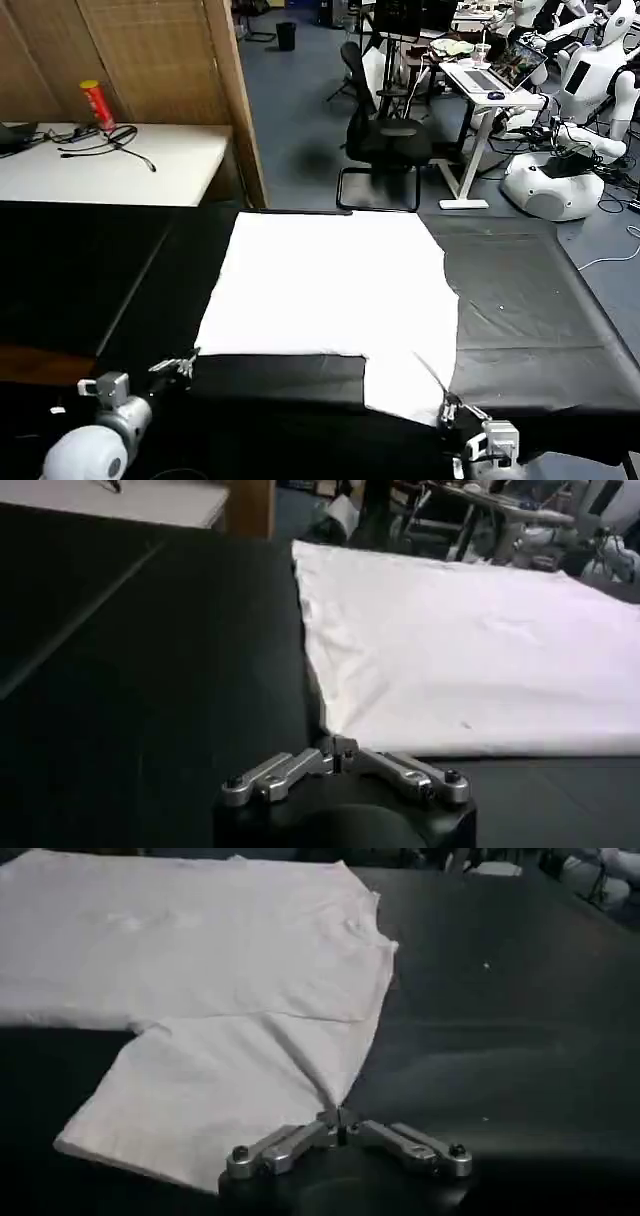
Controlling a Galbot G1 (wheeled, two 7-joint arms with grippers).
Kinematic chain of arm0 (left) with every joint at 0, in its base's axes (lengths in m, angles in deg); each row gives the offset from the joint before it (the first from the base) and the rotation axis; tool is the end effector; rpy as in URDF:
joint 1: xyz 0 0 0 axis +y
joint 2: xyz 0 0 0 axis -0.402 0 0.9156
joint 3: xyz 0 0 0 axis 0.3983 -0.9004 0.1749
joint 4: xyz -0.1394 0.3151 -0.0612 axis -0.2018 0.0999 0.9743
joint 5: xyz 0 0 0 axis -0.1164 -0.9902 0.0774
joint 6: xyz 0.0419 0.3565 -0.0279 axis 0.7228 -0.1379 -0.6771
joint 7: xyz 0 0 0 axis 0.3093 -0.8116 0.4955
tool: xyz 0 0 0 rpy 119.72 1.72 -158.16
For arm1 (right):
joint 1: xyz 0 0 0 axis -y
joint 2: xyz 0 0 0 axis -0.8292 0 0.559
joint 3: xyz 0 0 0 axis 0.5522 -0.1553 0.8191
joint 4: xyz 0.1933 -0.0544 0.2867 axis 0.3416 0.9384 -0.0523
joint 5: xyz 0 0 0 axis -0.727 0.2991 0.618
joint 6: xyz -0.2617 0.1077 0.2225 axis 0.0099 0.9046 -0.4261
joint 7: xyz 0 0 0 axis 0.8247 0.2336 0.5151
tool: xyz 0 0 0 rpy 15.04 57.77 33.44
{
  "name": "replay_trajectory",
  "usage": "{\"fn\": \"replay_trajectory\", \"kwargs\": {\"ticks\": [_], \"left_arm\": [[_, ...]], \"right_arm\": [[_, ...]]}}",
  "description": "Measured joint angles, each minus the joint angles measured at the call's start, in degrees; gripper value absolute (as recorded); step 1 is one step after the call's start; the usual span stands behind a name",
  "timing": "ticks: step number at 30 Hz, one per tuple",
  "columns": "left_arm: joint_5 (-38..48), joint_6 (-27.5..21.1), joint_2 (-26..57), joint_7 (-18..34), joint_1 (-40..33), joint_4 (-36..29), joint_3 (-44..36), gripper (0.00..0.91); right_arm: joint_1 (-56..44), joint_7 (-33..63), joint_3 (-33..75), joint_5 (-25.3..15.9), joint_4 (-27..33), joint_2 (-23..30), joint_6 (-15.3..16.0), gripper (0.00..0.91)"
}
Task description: Fold and organize the clothes.
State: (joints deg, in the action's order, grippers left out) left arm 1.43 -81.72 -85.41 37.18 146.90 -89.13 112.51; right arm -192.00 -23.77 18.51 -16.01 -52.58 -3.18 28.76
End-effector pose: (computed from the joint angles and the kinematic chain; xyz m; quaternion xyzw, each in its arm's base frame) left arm 0.1911 0.1292 -0.2703 -0.0723 -0.9601 0.0324 0.2683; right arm 0.1091 -0.0174 -0.2214 -0.0383 -0.9431 0.0343 0.3284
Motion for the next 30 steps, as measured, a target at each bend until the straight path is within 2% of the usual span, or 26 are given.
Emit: {"fn": "replay_trajectory", "kwargs": {"ticks": [9,12,15,20,30], "left_arm": [[0.48,0.05,0.06,0.86,8.48,-6.1,3.64,0.0],[0.55,0.15,-0.47,1.13,9.89,-7.41,4.25,0.0],[0.52,1.21,-1.61,1.26,10.01,-8.16,4.1,0.0],[0.16,3.31,-4.23,2.4,7.07,-7.41,2.74,0.0],[-3.5,4.73,-9.06,2.76,-5.2,-3.16,-1.65,0.0]], "right_arm": [[-3.07,-0.16,0.11,0.15,-2.97,0.07,-0.76,0.0],[-2.3,-1.82,1.0,1.51,-2.92,-0.54,-3.07,0.0],[-0.84,-4.64,2.59,4.47,-2.29,-1.26,-7.32,0.0],[4.0,-7.98,5.31,7.43,0.69,-3.4,-13.71,0.0],[16.63,-9.42,3.52,8.15,12.78,-5.57,-19.75,0.0]]}}
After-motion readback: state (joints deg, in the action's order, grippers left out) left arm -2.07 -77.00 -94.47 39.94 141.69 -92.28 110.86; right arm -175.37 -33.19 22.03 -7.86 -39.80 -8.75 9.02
